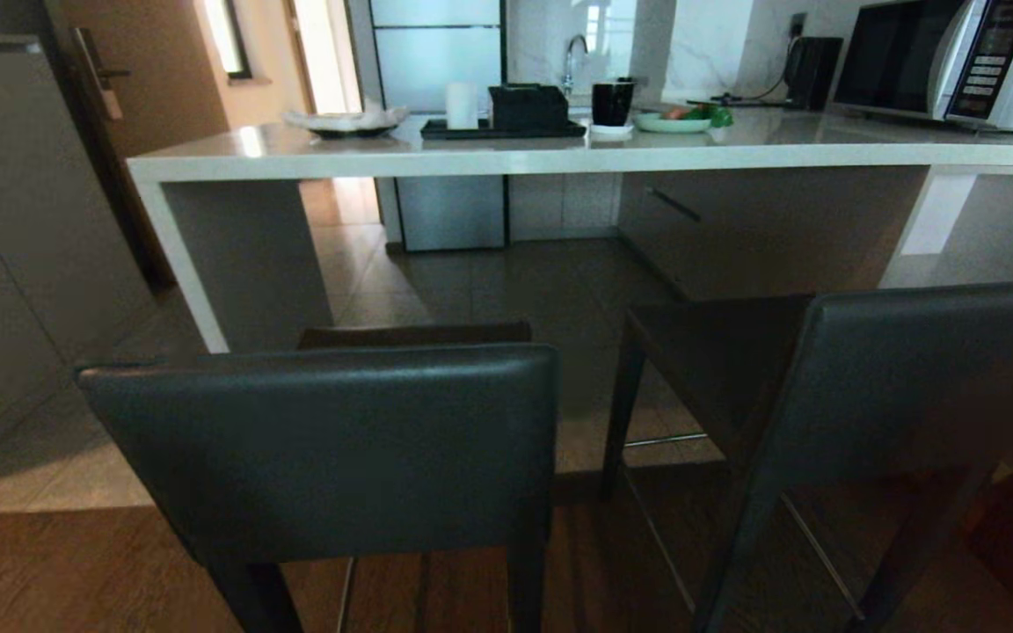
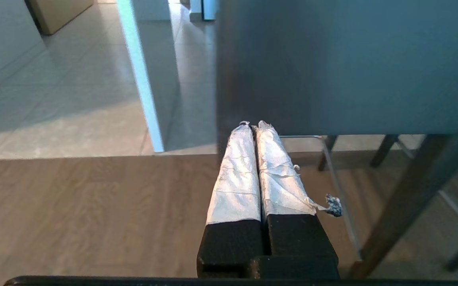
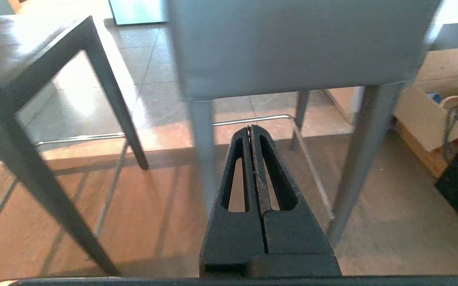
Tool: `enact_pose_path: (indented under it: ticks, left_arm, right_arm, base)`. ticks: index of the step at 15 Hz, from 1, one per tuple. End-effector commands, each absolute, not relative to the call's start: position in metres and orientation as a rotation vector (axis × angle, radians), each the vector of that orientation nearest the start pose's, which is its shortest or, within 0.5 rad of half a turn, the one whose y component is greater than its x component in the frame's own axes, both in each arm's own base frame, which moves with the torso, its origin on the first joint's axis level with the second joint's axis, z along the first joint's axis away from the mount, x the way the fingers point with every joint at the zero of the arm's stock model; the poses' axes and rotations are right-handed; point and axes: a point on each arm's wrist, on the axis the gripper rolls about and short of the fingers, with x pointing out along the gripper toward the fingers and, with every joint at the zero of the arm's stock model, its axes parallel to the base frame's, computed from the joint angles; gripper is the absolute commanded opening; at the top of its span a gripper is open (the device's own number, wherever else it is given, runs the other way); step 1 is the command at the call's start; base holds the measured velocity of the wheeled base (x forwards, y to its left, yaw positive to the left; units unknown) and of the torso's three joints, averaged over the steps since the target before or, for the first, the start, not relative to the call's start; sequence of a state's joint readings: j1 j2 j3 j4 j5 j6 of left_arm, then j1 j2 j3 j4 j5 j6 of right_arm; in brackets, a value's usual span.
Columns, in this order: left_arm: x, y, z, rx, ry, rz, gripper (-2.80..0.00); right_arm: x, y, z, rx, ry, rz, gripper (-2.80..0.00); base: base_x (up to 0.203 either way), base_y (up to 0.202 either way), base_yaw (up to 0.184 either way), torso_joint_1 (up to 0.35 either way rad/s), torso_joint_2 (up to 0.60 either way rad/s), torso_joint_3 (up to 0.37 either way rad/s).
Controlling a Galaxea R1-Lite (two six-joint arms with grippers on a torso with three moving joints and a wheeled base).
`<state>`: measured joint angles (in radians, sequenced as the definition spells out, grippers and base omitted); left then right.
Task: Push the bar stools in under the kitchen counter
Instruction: Push the gray chair back under the dining table
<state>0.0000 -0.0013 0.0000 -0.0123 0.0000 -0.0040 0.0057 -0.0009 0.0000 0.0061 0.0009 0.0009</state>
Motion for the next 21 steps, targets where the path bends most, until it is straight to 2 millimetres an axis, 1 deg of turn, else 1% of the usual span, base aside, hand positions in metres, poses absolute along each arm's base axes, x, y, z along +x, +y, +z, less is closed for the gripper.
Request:
enact_pose_path:
  ticks: [1, 21]
  left_arm:
    - [-0.0227, 0.0000, 0.0763, -0.005, -0.011, 0.000, -2.80]
    - [-0.0227, 0.0000, 0.0763, -0.005, -0.011, 0.000, -2.80]
  right_arm:
    - [-0.0227, -0.0001, 0.0744, 0.001, 0.008, 0.008, -2.80]
    - [-0.0227, -0.0001, 0.0744, 0.002, 0.008, 0.008, -2.80]
  base:
    - [0.000, -0.194, 0.003, 0.002, 0.01, -0.002]
    - [0.000, -0.193, 0.002, 0.002, 0.00, 0.002]
